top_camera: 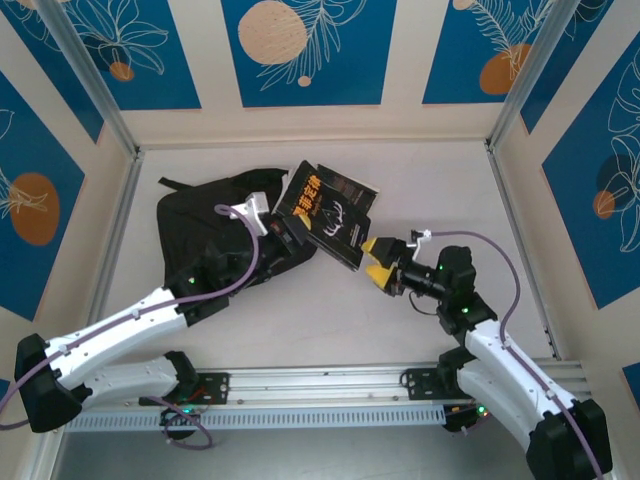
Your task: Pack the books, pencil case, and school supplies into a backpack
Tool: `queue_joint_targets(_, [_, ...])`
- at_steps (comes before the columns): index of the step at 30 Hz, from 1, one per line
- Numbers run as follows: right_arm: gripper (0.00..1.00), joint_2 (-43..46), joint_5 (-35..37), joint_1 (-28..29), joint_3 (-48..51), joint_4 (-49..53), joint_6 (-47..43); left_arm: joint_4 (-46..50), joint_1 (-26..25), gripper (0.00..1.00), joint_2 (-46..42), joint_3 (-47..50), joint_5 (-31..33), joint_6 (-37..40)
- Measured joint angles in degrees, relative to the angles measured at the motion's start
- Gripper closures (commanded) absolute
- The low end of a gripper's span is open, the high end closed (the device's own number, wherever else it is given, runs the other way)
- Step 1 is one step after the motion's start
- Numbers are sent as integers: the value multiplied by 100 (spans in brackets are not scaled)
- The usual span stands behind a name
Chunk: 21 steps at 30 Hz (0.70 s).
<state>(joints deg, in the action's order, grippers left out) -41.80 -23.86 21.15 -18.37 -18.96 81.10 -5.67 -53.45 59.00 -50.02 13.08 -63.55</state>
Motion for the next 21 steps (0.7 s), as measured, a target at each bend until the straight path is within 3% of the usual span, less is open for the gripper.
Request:
queue_joint_targets(3, [0,-192,232,330,13,-682,326,-210,0,100,-2,87,-50,-319])
queue_joint_targets(10, [23,-828,638,645,13,-2118,951,-376,9,100,-2,267,-166,-761])
queue_joint_targets(17, [49,-533,931,463,9,-2282,986,-463,33,100,-162,457,-254,-894])
queue_joint_targets(21, [52,-715,868,354,-44,-2363,929,-466,33,100,-315,538,-260,-962])
